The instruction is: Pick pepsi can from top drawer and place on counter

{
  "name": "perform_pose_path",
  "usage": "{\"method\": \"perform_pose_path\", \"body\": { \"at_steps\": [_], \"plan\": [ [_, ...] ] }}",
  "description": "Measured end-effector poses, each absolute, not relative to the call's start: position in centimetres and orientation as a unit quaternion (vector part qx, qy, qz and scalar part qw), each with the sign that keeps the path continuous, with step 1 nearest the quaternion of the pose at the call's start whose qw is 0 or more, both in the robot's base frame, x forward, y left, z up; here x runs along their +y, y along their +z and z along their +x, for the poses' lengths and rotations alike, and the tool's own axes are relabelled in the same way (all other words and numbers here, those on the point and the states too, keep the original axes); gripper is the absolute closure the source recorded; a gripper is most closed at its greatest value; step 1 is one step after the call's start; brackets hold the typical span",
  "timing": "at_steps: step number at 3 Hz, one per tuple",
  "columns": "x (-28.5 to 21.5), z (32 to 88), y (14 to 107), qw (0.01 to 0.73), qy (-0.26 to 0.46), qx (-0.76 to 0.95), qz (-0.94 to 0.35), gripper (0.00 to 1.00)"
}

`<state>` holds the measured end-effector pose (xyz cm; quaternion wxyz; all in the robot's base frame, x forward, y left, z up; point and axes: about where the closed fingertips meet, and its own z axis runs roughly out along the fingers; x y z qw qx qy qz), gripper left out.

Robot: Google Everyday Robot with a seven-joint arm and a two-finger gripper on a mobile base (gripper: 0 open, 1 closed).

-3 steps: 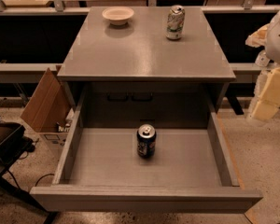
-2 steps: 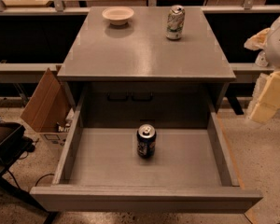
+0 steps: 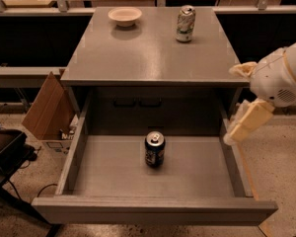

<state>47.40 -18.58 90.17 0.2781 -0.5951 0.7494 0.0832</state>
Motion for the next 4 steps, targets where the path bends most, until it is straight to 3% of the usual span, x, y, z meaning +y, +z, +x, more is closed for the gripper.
{"method": "perform_pose_path", "body": {
  "at_steps": [2, 4],
  "plan": [
    [-11.8, 51.5, 84.7, 0.389, 0.210, 0.690, -0.573, 0.00],
    [-9.9, 52.7, 81.8, 0.390, 0.228, 0.683, -0.574, 0.00]
  ]
}}
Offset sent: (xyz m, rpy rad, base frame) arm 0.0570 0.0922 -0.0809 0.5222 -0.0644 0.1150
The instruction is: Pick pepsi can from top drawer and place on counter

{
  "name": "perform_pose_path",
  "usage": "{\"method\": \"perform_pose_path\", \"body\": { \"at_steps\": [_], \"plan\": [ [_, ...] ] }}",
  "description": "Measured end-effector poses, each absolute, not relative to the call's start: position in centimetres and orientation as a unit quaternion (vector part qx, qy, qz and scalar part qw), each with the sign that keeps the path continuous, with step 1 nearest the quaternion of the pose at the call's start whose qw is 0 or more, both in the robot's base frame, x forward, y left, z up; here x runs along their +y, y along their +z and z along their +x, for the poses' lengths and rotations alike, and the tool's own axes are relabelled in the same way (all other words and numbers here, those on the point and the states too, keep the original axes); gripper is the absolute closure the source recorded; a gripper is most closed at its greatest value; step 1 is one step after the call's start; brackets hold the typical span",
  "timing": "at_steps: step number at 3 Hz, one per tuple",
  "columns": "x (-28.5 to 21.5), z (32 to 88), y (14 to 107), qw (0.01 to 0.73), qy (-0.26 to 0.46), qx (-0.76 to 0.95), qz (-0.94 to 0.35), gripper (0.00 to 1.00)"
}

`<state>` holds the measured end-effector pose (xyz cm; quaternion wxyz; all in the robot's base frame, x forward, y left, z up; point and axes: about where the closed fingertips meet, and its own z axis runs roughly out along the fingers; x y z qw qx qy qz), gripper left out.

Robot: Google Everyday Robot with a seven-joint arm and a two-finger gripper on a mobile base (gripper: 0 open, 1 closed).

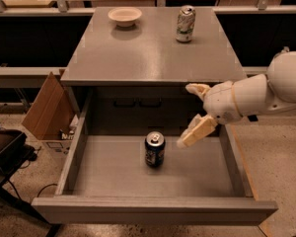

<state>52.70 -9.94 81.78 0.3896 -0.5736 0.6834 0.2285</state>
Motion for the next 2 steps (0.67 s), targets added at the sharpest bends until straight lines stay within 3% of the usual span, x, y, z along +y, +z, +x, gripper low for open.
{"method": "perform_pose_path", "body": {
  "at_steps": [2],
  "plan": [
    [-5.1, 55.5, 72.3, 0.398, 0.281, 0.662, -0.570, 0.00]
  ]
}}
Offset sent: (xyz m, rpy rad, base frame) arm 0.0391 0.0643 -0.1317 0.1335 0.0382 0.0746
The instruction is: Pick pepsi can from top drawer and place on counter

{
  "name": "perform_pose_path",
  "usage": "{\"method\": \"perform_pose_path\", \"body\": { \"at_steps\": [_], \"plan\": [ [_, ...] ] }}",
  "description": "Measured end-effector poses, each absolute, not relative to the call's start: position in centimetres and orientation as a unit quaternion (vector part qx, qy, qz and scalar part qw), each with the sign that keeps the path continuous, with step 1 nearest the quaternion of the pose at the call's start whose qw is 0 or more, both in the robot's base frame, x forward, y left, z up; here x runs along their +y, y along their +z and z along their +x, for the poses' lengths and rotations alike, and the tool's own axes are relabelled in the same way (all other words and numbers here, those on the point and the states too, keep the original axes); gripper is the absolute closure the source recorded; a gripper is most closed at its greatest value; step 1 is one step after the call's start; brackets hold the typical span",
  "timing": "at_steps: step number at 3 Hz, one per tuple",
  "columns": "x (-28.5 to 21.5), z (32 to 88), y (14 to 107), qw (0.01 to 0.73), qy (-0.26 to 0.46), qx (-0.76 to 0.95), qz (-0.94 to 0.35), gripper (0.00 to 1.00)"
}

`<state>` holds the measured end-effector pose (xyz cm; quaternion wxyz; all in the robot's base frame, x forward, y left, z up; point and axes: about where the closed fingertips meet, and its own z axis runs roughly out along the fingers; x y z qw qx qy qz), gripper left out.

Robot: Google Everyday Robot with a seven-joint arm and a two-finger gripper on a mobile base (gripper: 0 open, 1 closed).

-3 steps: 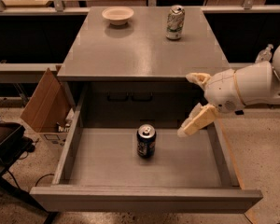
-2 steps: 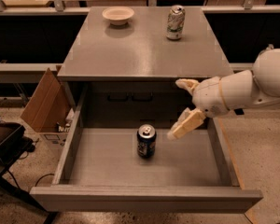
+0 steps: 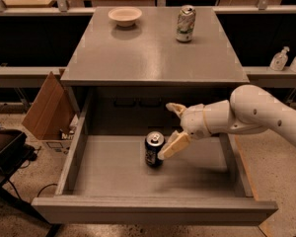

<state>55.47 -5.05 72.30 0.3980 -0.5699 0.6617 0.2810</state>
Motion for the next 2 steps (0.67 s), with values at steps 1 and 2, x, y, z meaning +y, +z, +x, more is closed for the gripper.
{"method": "perform_pose_path", "body": {
  "at_steps": [1, 2],
  "plan": [
    [-3.3, 55.0, 69.5, 0.395, 0.308, 0.653, -0.568, 0.18],
    [-1.9, 54.6, 67.5, 0.386, 0.320, 0.650, -0.572, 0.41]
  ]
}}
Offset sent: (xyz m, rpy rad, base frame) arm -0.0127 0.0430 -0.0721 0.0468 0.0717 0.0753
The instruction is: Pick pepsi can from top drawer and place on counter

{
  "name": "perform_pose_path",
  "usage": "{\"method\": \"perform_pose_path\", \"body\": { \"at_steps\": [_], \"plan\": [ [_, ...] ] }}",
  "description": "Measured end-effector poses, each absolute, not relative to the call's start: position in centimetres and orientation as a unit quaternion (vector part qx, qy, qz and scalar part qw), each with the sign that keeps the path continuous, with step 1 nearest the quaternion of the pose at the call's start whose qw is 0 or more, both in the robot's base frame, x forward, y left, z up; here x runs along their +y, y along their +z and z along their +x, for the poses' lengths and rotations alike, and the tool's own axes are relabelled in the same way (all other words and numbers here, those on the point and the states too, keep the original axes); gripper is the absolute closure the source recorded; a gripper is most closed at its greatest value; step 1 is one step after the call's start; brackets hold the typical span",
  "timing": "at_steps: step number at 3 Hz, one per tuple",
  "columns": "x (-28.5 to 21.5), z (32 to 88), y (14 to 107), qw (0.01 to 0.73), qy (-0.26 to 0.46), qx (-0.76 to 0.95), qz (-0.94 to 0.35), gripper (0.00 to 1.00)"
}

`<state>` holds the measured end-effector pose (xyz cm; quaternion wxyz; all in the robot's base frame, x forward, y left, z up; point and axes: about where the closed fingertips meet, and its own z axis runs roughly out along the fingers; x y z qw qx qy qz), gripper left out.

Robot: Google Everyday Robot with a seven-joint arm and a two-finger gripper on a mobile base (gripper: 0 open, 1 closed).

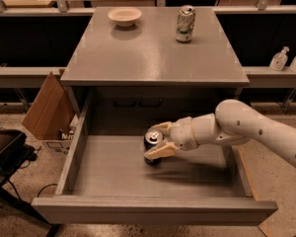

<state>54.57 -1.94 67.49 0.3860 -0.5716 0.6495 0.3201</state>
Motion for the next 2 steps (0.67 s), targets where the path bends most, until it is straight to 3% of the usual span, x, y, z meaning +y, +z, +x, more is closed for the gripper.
{"method": "perform_pose_path", "body": {
  "at_steps": [2],
  "plan": [
    [1.0, 53.9, 71.1, 0.387, 0.334, 0.637, -0.577, 0.87]
  ]
}}
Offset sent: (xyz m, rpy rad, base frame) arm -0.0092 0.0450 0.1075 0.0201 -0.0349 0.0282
